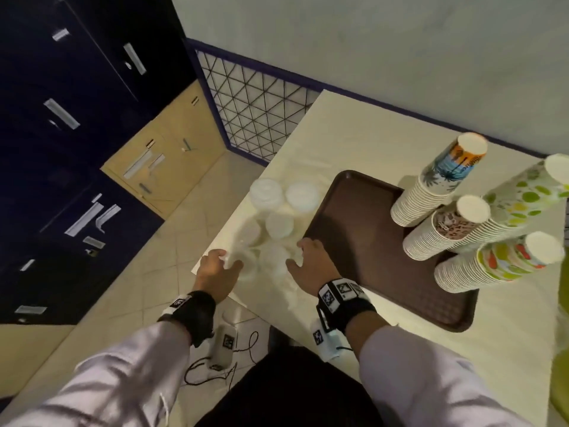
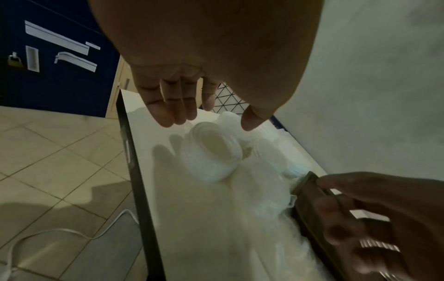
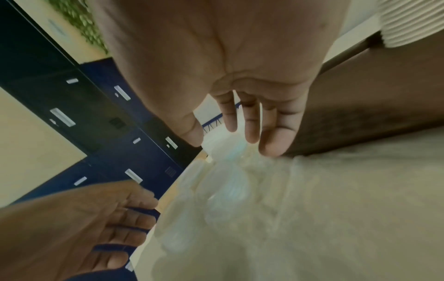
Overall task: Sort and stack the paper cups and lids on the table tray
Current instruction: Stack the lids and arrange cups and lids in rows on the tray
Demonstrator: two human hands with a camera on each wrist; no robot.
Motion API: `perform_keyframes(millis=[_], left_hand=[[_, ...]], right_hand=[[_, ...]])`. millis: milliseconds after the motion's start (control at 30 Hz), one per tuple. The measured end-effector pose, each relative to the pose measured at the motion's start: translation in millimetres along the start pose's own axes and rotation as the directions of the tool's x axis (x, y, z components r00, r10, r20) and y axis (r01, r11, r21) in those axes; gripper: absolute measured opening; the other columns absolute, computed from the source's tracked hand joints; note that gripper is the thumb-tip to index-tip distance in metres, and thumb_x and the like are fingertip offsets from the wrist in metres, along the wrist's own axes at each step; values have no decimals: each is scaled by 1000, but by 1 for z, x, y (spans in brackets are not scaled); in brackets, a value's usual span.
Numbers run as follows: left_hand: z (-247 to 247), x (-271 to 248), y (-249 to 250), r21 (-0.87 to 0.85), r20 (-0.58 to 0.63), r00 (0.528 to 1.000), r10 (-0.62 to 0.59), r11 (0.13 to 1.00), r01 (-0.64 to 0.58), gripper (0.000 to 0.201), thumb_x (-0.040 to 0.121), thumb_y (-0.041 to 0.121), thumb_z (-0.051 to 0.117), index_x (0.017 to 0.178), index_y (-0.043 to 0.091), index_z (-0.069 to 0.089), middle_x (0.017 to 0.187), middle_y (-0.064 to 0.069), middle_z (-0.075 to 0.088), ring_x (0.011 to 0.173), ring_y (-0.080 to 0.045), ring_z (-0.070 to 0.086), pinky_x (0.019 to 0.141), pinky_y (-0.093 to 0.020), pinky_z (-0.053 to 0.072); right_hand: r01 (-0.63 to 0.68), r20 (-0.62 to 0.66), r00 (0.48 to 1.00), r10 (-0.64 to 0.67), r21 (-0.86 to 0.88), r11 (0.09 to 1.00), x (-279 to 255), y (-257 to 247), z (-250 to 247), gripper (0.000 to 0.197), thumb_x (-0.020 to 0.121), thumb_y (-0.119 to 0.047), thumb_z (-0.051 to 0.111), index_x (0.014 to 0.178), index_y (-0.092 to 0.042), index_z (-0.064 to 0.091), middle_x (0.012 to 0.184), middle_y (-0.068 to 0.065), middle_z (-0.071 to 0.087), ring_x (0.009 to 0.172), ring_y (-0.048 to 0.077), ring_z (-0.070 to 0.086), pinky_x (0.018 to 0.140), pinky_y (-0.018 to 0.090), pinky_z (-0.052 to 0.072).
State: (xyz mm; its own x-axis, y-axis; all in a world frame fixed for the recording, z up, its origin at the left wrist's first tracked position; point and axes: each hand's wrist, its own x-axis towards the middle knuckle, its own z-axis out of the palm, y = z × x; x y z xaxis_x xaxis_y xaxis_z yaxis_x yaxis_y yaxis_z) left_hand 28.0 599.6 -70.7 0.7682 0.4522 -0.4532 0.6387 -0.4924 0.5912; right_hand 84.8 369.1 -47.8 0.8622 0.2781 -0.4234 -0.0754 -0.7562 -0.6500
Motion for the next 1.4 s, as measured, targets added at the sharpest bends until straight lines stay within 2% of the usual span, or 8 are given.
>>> perform_keyframes(millis=[167, 433, 700, 833, 1100, 1267, 1333, 1400], left_hand=[[6, 18, -6, 53, 75, 997, -27, 998, 23, 68, 91, 44, 71, 146, 12, 49, 140, -15, 54, 122, -30, 59, 105, -38, 47], [14, 32, -8, 234, 141, 990, -24, 972, -9, 81, 87, 61, 69, 150, 15, 44, 137, -15, 47, 126, -35, 53, 109, -45, 46], [17, 42, -9, 243, 193, 981, -28, 970, -20, 73, 89, 55, 72, 144, 12, 49, 133, -13, 47, 123, -33, 56, 107, -44, 49], [16, 46, -12, 190, 198, 979, -48, 982, 10, 78, 83, 53, 80, 141, 11, 51, 130, -12, 50, 117, -32, 59, 105, -44, 50], [13, 48, -21, 120, 194, 980, -44, 993, 21, 69, 75, 47, 89, 122, 13, 52, 119, -7, 60, 101, -24, 61, 76, -30, 49], [13, 49, -28, 107, 245, 969, 3, 994, -31, 77, 73, 58, 85, 134, 23, 54, 124, -6, 58, 111, -27, 61, 97, -39, 53], [12, 48, -27, 118, 290, 957, 20, 991, -56, 77, 77, 59, 82, 139, 22, 55, 125, -8, 56, 107, -25, 61, 90, -34, 51], [12, 47, -27, 82, 311, 949, 47, 994, -77, 71, 80, 53, 81, 137, 20, 54, 124, -6, 57, 105, -23, 60, 84, -30, 49]], right_hand=[[-57, -2, 998, 57, -166, 984, 26, -20, 30, 60, 98, -39, 55, 148, -10, 37, 144, 13, 37, 126, 39, 47, 107, 44, 41], [-40, 32, 998, 57, -377, 926, 44, -23, 55, 55, 101, -40, 51, 143, -7, 36, 139, 14, 40, 125, 36, 47, 108, 43, 40], [-1, 39, 999, 22, -489, 872, 56, -14, 68, 59, 97, -44, 56, 140, -10, 36, 131, 13, 44, 114, 30, 51, 99, 37, 46], [-52, 11, 998, 66, -491, 869, 58, -17, 65, 65, 93, -51, 60, 140, -12, 36, 128, 11, 40, 109, 30, 50, 89, 36, 49], [-84, 11, 996, 92, -317, 945, 52, -14, 61, 63, 91, -41, 68, 139, -9, 44, 134, 12, 25, 117, 31, 51, 104, 32, 46], [-34, -6, 999, 34, -361, 932, 51, -13, 65, 67, 95, -42, 63, 147, -14, 34, 138, 11, 35, 122, 31, 42, 100, 34, 41], [-11, -2, 1000, 11, -399, 917, 51, -15, 65, 63, 95, -45, 59, 145, -15, 35, 135, 8, 44, 118, 28, 43, 91, 30, 38], [-24, 5, 1000, 28, -374, 927, 46, -19, 61, 63, 95, -40, 63, 146, -16, 35, 135, 7, 44, 121, 28, 44, 95, 32, 42]])
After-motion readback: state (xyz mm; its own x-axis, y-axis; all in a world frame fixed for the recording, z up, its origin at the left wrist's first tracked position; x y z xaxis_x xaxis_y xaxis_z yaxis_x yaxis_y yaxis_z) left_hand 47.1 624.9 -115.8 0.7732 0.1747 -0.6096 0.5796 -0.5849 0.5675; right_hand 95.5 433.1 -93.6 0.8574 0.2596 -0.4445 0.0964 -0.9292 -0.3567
